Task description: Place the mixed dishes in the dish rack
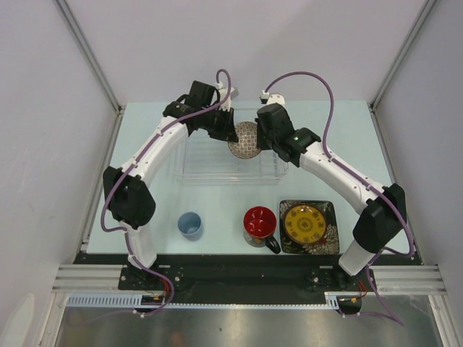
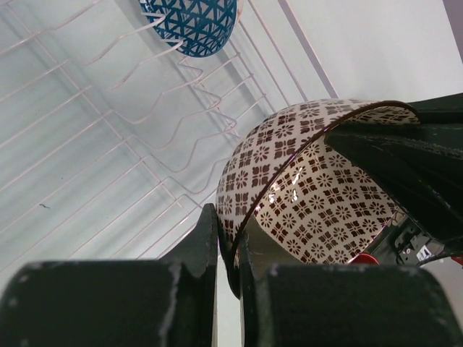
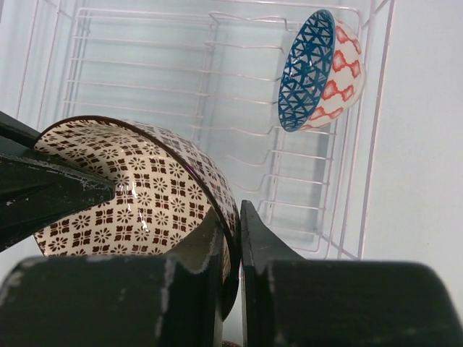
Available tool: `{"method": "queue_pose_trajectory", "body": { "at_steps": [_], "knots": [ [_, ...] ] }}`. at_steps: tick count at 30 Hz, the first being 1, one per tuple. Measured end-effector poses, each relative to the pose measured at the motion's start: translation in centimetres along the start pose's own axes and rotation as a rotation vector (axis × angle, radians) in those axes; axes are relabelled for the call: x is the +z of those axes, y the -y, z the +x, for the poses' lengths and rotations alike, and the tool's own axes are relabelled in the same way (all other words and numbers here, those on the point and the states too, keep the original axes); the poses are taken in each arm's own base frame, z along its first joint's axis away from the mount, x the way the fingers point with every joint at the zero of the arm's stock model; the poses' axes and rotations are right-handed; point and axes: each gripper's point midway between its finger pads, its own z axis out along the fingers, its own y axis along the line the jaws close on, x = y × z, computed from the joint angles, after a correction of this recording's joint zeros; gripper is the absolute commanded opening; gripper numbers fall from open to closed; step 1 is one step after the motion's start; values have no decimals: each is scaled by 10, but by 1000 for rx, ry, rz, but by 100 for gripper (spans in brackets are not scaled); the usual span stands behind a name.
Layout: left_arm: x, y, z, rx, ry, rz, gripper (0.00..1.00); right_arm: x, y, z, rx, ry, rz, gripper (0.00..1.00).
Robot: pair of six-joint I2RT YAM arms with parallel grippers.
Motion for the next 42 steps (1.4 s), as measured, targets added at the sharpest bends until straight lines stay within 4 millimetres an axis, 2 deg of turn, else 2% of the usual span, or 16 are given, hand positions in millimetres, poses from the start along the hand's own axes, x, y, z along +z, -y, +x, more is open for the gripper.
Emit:
{"method": "queue_pose_trajectory", "body": {
  "at_steps": [2, 3, 4, 6, 7, 10, 11, 13, 16, 21, 24, 29, 32, 35, 38, 42],
  "knots": [
    [0, 0, 0, 1, 1, 1, 3, 0, 0, 0, -8, 4, 6, 0],
    [0, 0, 0, 1, 1, 3, 9, 0, 1, -1, -13, 5, 11, 0],
    [0, 1, 0, 2, 1, 3, 25, 0, 1, -1, -17, 7, 17, 0],
    [0, 1, -1, 4, 2, 5, 42, -1, 1, -3, -43, 8, 36, 0],
    [-1, 4, 0, 9, -3, 26, 63, -1, 1, -5, -68, 4, 43, 0],
    [-3, 8, 0, 33, -2, 55, 90, 0, -1, -11, -158, -15, 84, 0],
    [-5, 9, -1, 42, 1, 59, 92, 1, -1, -15, -190, -21, 108, 0],
    [-9, 11, -5, 57, 11, 63, 96, 4, -4, -25, -238, -14, 160, 0],
    [-19, 2, -14, 65, 38, 36, 97, 0, 4, -32, -300, -9, 244, 0],
    [-49, -8, -32, 64, 111, 14, 97, -3, 28, -25, -427, -45, 407, 0],
    [-70, -27, -42, 45, 166, -11, 96, -3, 43, -17, -500, -73, 492, 0],
    [-106, -86, -45, -47, 231, -92, 96, -4, 60, -8, -588, -107, 588, 0],
    [-120, -125, -36, -117, 245, -144, 95, 1, 64, -2, -637, -127, 625, 0],
    [-125, -151, -20, -174, 236, -178, 95, 10, 67, 6, -677, -152, 648, 0],
    [-125, -165, -1, -205, 214, -196, 94, 20, 68, 15, -716, -181, 668, 0],
    [-119, -170, 16, -212, 191, -200, 93, 32, 72, 26, -771, -215, 694, 0]
  ]
}}
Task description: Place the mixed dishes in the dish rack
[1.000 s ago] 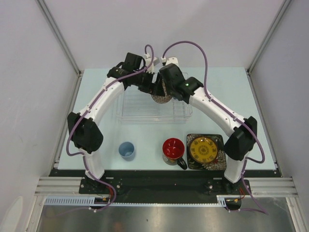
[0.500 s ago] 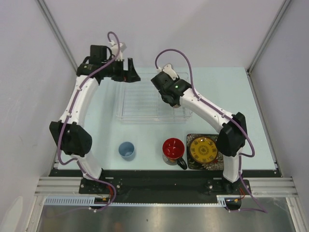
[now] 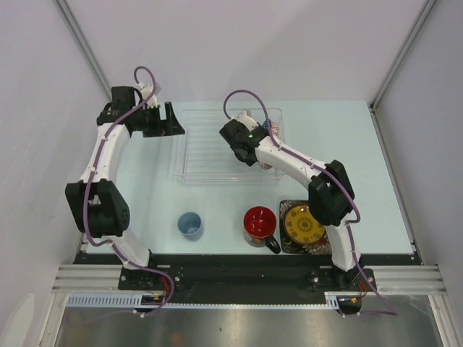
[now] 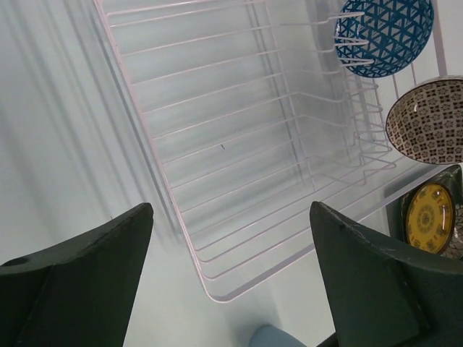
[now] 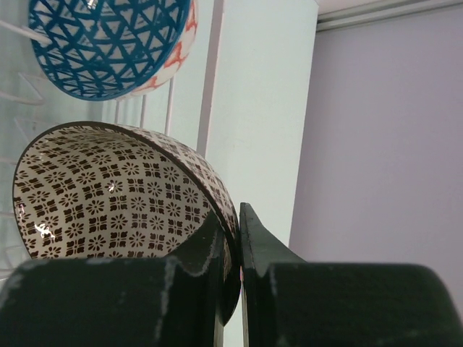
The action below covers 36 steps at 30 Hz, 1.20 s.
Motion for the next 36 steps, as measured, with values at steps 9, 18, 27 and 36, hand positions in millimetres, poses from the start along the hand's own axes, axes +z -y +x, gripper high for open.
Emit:
{"method": "queue_pose_trajectory", "body": {
  "at_steps": [9, 18, 27, 36],
  "knots": [
    [6, -18, 9, 24, 6, -16, 92, 12, 10, 11, -46, -35, 63, 0],
    [3, -40, 16, -5, 8, -45, 91, 13, 5, 12, -75, -36, 75, 0],
    [6, -42, 22, -1, 2, -43, 89, 20, -27, 18, -194, -52, 111, 13],
    [6, -42, 20, 4, 9, -36, 88, 13, -46, 17, -200, -40, 60, 71]
  ]
}}
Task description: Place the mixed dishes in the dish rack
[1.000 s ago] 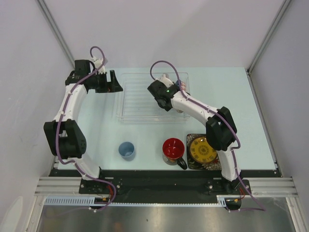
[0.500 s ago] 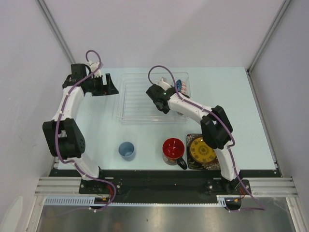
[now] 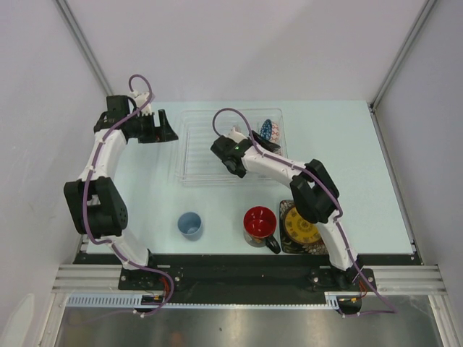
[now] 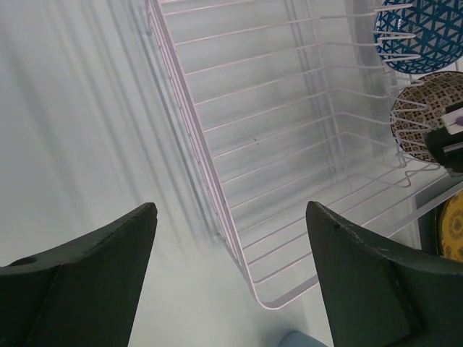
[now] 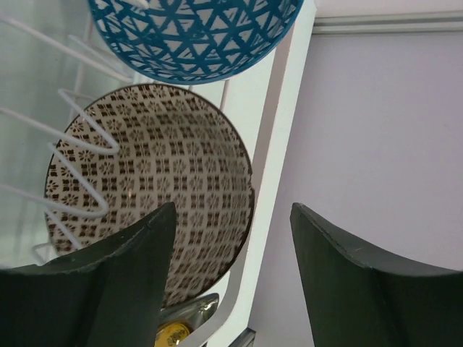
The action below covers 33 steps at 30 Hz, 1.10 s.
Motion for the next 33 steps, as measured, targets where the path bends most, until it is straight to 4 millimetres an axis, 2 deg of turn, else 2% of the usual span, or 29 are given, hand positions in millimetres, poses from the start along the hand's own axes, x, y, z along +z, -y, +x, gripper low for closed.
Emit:
{"method": "queue_pose_trajectory", "body": {
  "at_steps": [5, 9, 12, 15, 19, 22, 25, 27, 30, 33],
  "knots": [
    [0, 2, -1, 1, 2, 14, 88, -5, -4, -3, 9, 9, -25, 72],
    [0, 2, 0, -1, 0, 14, 88, -11, 3, -9, 57, 19, -59, 73],
    [-2, 3, -2, -2, -1, 13, 88, -23, 24, -11, 135, 35, -103, 73],
    [-6, 6, -10, 7, 13, 11, 88, -40, 61, -7, 264, 54, -154, 73],
    [-18, 14, -32, 37, 50, 11, 86, -53, 121, 20, 531, 62, -254, 69],
    [-26, 26, -48, 89, 73, 15, 86, -42, 144, 79, 730, -6, -332, 68],
    [-30, 50, -58, 181, 74, 39, 85, -29, 132, 138, 860, -138, -388, 70],
    [-28, 73, -59, 244, 63, 75, 84, -28, 110, 162, 889, -217, -441, 70],
    [-24, 100, -49, 316, 24, 131, 84, -40, 73, 168, 873, -277, -582, 69],
    [-17, 116, -32, 365, -31, 166, 83, -61, 52, 157, 862, -269, -753, 68]
  ]
}}
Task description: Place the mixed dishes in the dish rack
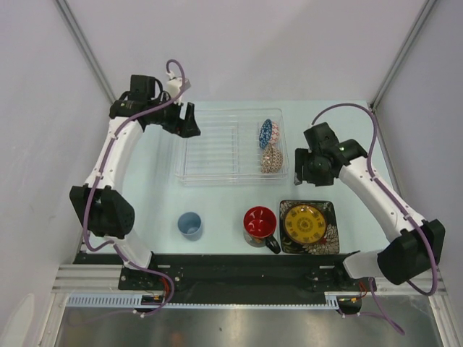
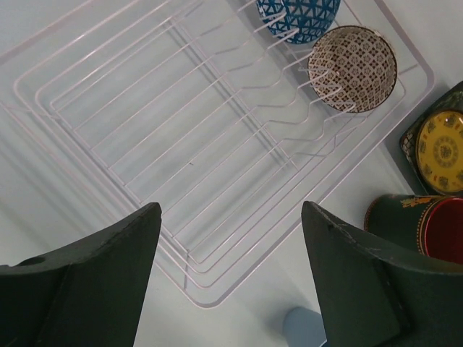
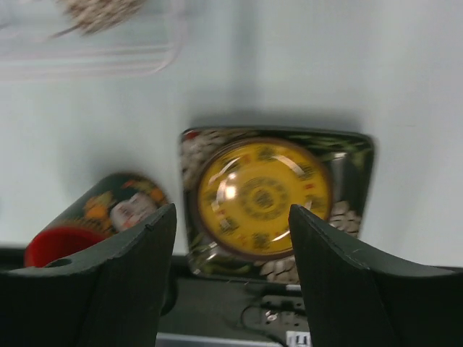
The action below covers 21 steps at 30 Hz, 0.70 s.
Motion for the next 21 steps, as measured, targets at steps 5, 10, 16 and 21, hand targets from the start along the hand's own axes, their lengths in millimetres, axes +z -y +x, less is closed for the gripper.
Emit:
{"method": "queue_pose_trajectory", "body": {
  "at_steps": [5, 10, 16, 21],
  "knots": [
    [12, -1, 31, 14, -80, -5, 83, -38, -43, 13, -38, -9, -299, 64],
    [17, -8, 51, 4, -130, -28, 82, -70, -81, 37, -180, -17, -488, 64],
    [17, -9, 47, 13, -116, -36, 82, -50, -117, 78, -390, -119, -505, 63],
    [16, -11, 48, 20, -110, -50, 82, -16, -119, 92, -505, -158, -406, 61]
  ]
}}
